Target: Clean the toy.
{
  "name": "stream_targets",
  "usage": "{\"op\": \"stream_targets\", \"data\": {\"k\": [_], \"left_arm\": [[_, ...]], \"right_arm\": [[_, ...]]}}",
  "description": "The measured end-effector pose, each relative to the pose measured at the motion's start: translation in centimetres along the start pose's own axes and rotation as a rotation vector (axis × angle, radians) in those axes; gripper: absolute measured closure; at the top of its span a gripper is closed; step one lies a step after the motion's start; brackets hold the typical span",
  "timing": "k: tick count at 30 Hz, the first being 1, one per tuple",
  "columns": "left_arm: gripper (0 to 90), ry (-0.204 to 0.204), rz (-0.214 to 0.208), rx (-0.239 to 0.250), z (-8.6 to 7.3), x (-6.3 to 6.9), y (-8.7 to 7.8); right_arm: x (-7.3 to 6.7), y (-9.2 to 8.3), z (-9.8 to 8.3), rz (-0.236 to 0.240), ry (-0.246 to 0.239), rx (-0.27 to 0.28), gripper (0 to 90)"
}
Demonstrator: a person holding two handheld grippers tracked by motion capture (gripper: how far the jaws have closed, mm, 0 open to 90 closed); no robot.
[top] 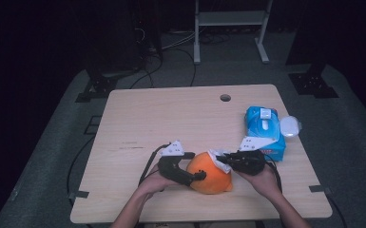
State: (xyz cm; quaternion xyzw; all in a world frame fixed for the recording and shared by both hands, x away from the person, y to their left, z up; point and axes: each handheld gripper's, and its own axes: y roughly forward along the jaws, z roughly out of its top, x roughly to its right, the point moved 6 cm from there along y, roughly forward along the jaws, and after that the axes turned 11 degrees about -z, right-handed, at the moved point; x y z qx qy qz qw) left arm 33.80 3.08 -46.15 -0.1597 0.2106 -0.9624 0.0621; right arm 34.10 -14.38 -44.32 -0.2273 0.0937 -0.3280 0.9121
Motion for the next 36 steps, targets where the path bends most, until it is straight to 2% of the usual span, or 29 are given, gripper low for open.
{"op": "stream_targets", "data": {"k": [5,7,9,12,16,18,22,25,28,32,36], "left_arm": [[21.8,0.062,0.030,-0.033,-0.2,0.3,0.3],[23.5,0.079,0.041,-0.045,-0.4,0.4,0.2],[25.2,0.087,0.046,-0.047,-0.7,0.3,0.0],[25.9,0.080,0.044,-0.044,-1.0,0.1,-0.1],[26.6,0.060,0.040,-0.033,-1.4,-0.4,-0.4],[26.6,0.053,0.041,-0.029,-1.5,-0.6,-0.5],[26.5,0.026,0.052,-0.023,-1.6,-1.0,-0.7],[26.4,0.006,0.052,-0.013,-1.8,-1.3,-0.9],[26.2,0.006,0.054,-0.015,-1.8,-1.4,-0.9],[26.1,0.005,0.052,-0.014,-1.8,-1.3,-0.9],[26.2,0.027,0.056,-0.023,-1.5,-0.8,-0.5]], "right_arm": [[-2.2,0.9,1.0,0.051,-0.045,0.005,84.7],[-2.5,1.3,1.4,0.052,-0.056,0.007,84.7],[-2.1,1.6,1.6,0.040,-0.057,0.009,84.7],[-0.8,1.4,1.2,-0.001,-0.047,0.006,84.7],[1.5,0.5,-0.3,-0.037,0.034,0.006,84.7],[2.1,-0.1,-1.0,-0.044,0.061,0.006,84.7],[2.1,-1.1,-2.2,-0.038,0.086,-0.002,84.6],[1.6,-1.3,-3.3,-0.012,0.108,-0.022,84.7],[0.9,-1.5,-3.9,0.007,0.117,-0.033,84.7],[0.4,-2.0,-3.9,0.024,0.107,-0.039,84.7],[0.4,-1.7,-2.7,0.028,0.095,-0.021,84.6]]}}
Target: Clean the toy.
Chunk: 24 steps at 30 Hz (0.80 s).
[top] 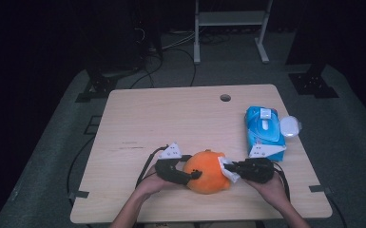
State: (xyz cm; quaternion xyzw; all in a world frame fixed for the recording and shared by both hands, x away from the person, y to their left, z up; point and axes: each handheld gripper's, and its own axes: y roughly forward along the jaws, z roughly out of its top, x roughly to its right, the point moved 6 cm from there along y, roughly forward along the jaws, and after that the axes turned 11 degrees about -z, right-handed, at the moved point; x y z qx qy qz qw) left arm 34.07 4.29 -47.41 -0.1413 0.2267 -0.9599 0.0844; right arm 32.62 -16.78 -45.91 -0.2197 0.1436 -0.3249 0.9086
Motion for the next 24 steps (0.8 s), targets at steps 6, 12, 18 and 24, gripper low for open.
{"op": "stream_targets", "data": {"k": [6,12,18,24], "left_arm": [[26.3,0.043,0.008,-0.014,0.4,0.7,0.3],[22.8,0.036,-0.007,-0.021,0.7,1.0,0.2],[9.4,-0.067,-0.086,0.031,1.3,0.7,-0.1],[5.2,-0.103,-0.148,-0.015,0.9,1.2,1.4]], "right_arm": [[0.2,1.5,2.6,-0.005,-0.028,0.029,84.7],[0.7,3.4,3.4,-0.009,-0.028,0.007,84.6],[-0.3,2.7,2.4,0.017,-0.042,0.005,84.7],[-1.6,1.1,1.5,0.049,-0.072,0.017,84.7]]}}
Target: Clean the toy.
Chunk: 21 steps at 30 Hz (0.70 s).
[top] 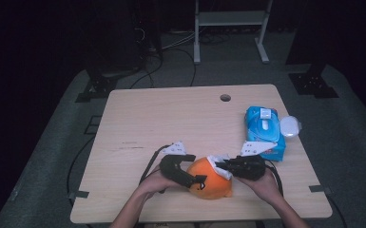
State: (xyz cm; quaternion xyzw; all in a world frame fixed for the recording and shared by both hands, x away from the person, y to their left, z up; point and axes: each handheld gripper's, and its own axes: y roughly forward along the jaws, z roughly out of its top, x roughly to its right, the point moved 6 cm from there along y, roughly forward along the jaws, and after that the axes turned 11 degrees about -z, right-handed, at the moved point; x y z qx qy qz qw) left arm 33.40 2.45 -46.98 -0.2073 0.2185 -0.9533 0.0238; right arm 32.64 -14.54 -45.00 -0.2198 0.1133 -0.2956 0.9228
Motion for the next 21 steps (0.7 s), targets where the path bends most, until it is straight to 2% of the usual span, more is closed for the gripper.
{"op": "stream_targets", "data": {"k": [2,3,4,7,9,10,14,17,19,21], "left_arm": [[5.4,0.011,-0.012,-0.016,-0.2,0.2,0.5],[8.7,0.019,-0.016,-0.026,-0.3,0.3,0.5],[15.5,0.019,-0.022,-0.040,-0.1,0.5,0.2],[30.4,0.071,-0.009,-0.041,0.4,0.7,-0.3],[33.9,0.132,0.005,-0.018,1.1,0.9,-0.5],[34.5,0.185,0.028,-0.002,1.6,1.1,-0.5],[35.1,0.324,0.113,0.015,3.6,1.0,-0.6],[35.1,0.373,0.151,0.015,4.1,0.2,-0.6],[35.0,0.382,0.172,-0.015,3.7,-0.6,-0.6],[34.6,0.375,0.176,-0.046,2.6,-1.3,-0.6]], "right_arm": [[-0.3,-0.3,-0.1,0.004,-0.001,0.002,84.6],[-0.4,-0.3,-0.1,0.002,-0.002,0.004,84.6],[-0.4,-0.5,-0.1,-0.001,-0.005,0.004,84.6],[-0.4,-0.9,0.5,0.004,0.003,0.024,84.6],[-0.3,-1.2,1.3,-0.008,-0.014,0.038,84.6],[-0.2,-1.3,1.8,-0.012,-0.020,0.050,84.6],[0.3,-1.4,4.6,-0.048,-0.048,0.105,84.7],[0.7,-0.7,5.9,-0.080,-0.074,0.120,84.7],[1.1,0.1,6.0,-0.102,-0.090,0.102,84.7],[1.6,0.9,5.2,-0.116,-0.087,0.062,84.7]]}}
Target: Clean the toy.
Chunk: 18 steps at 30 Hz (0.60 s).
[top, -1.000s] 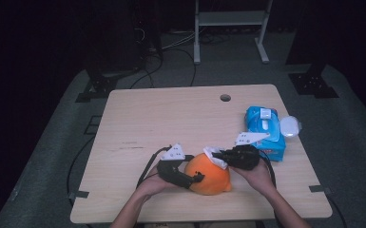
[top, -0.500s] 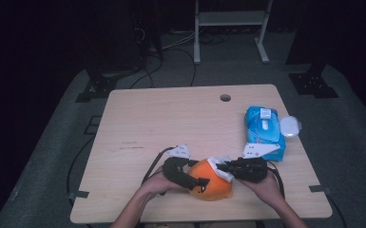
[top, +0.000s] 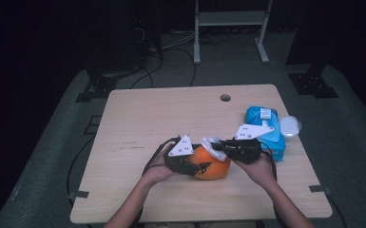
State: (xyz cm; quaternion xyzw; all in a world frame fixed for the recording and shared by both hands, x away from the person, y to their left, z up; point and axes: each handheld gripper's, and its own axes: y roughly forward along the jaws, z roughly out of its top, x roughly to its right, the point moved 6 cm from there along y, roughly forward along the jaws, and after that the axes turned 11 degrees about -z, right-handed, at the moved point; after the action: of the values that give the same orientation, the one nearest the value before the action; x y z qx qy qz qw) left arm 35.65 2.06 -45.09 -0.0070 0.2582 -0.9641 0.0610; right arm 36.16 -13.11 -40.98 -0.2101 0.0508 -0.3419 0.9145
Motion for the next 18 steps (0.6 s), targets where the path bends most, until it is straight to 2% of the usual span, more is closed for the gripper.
{"op": "stream_targets", "data": {"k": [2,4,6,11,13,15,16,18], "left_arm": [[33.8,-0.044,-0.005,0.033,-0.9,-0.2,-0.4],[31.4,-0.074,-0.003,0.058,-1.8,-0.2,-0.9],[29.0,-0.087,-0.009,0.070,-2.1,-0.2,-1.0],[15.7,-0.183,-0.020,0.088,-1.9,-0.3,-1.1],[13.5,-0.204,-0.021,0.089,-2.0,-0.4,-1.2],[16.5,-0.203,-0.025,0.088,-2.2,-0.2,-1.3],[22.9,-0.181,-0.022,0.082,-2.2,-0.2,-1.3],[28.2,-0.159,-0.018,0.074,-2.2,-0.1,-1.3]], "right_arm": [[0.5,0.6,-1.4,-0.001,0.022,-0.029,84.8],[1.1,0.4,-2.4,-0.007,0.057,-0.030,84.8],[1.8,-0.2,-3.2,-0.015,0.098,-0.033,84.8],[2.0,-0.7,-4.0,-0.025,0.112,-0.048,84.8],[1.9,-0.7,-4.2,-0.022,0.112,-0.048,84.8],[1.9,-0.8,-4.3,-0.018,0.118,-0.050,84.8],[1.9,-0.8,-4.3,-0.014,0.120,-0.051,84.7],[1.7,-0.9,-3.9,-0.008,0.109,-0.052,84.8]]}}
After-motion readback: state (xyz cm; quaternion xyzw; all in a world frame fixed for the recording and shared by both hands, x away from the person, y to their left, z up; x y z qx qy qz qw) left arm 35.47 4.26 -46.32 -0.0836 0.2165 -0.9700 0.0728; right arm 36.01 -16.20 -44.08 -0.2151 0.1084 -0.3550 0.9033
